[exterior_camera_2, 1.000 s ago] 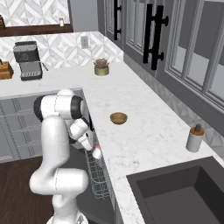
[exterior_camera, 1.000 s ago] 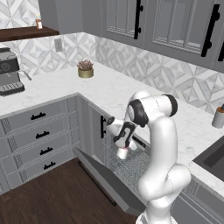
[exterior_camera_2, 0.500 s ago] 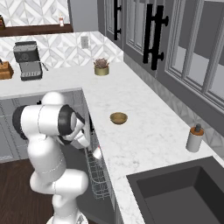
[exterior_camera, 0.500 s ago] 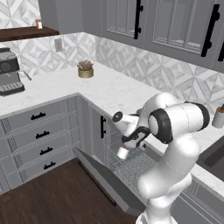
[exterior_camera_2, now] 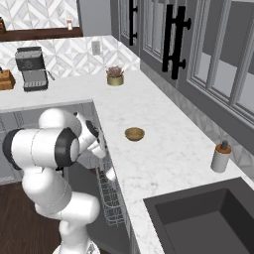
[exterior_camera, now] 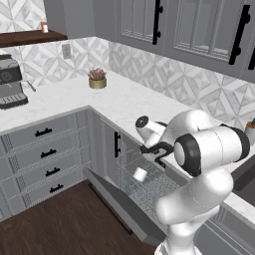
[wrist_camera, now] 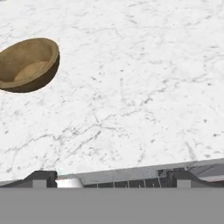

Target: Pick up the cup and bowl from the counter, place them in the dishwasher, and close the dishwasher door.

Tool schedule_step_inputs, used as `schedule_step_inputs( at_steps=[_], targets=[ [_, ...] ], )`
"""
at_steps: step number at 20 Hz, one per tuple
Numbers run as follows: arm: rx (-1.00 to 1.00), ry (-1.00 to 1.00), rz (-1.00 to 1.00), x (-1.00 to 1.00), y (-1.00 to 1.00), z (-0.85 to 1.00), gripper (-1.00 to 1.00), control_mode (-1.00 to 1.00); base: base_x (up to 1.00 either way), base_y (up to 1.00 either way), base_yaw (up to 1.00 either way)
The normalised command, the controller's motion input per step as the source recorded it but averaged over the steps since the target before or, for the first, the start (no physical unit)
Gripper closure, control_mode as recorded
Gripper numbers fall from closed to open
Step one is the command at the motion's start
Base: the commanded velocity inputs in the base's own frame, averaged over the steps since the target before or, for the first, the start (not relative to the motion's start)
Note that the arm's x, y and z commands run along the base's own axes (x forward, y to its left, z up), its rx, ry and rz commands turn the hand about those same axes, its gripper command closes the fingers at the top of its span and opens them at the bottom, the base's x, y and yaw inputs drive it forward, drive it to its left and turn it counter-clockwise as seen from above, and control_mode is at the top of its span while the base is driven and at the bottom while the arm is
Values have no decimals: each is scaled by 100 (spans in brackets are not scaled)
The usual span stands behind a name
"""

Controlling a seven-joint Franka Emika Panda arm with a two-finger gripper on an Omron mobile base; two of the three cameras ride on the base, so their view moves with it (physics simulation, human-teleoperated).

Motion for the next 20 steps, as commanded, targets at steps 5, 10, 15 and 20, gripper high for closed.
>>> schedule_step_inputs(
  at_steps=[5,10,15,20],
  targets=[
    [5,0,6,32,-35,2,-100,-100,0,0,0],
    [3,0,8,8,-34,0,-100,-100,0,0,0],
    [3,0,7,6,-23,0,-100,-100,0,0,0],
    [10,0,5,8,-35,0,-100,-100,0,0,0]
  ],
)
